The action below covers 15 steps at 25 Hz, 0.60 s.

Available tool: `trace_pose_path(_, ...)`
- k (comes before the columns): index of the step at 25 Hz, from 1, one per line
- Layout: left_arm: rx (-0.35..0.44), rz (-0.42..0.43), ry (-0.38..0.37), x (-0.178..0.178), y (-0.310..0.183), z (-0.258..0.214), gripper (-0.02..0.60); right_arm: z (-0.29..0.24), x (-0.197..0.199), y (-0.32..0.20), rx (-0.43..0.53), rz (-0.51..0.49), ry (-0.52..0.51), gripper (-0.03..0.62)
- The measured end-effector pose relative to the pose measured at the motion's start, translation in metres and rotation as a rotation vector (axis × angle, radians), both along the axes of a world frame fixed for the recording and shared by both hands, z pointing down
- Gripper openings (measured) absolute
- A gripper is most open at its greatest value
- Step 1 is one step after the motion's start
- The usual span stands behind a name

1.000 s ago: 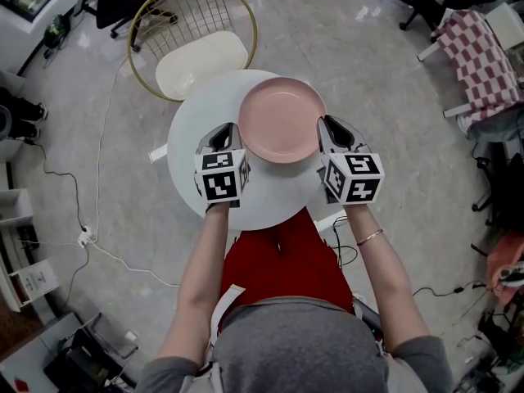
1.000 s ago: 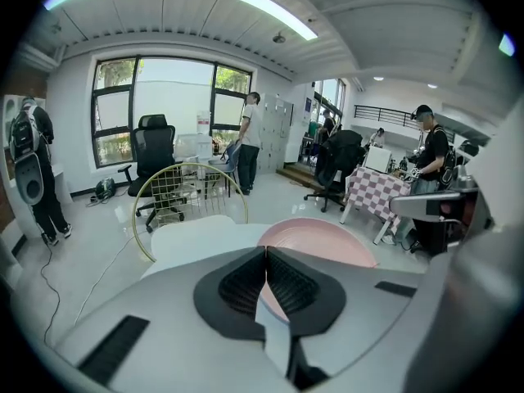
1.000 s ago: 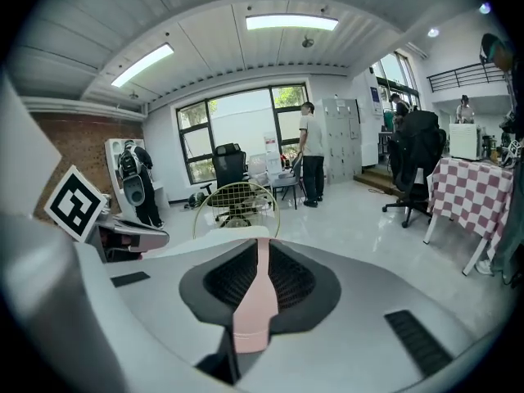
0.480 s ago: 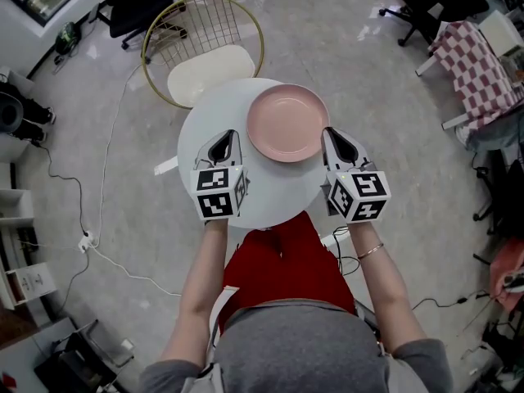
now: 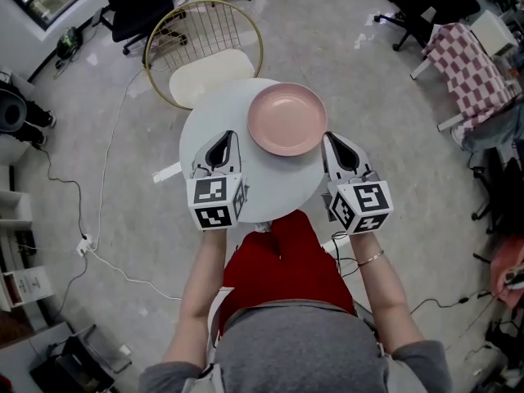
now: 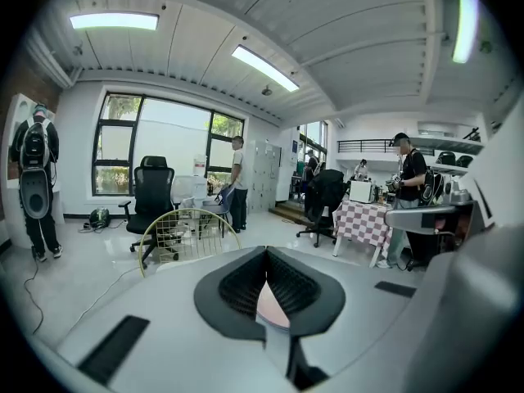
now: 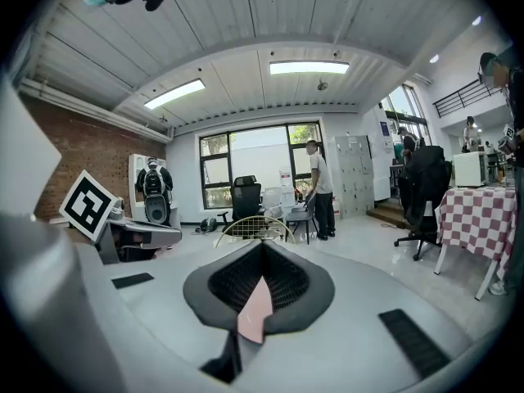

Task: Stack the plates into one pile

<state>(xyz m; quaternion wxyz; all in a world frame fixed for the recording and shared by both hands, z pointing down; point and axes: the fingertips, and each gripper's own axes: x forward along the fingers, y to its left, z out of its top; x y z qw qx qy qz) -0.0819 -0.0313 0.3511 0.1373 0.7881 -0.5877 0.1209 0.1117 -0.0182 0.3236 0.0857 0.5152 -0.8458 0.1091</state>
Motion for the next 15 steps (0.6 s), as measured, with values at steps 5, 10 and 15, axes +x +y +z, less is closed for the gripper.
trace_pose_path(5, 0.033, -0.002, 0.005, -0.002, 0.013, -0.012, 0.017, -0.012, 0.001, 0.014, 0.035, 0.017, 0.012, 0.028)
trace_pose_path(10, 0.058, -0.004, 0.008, -0.006, 0.026, -0.023, 0.017, -0.02, 0.001, 0.024, 0.055, 0.031, -0.008, 0.028)
trace_pose_path(15, 0.074, 0.002, 0.011, -0.01, 0.035, -0.03, 0.017, -0.026, -0.006, 0.036, 0.075, 0.023, -0.01, 0.028)
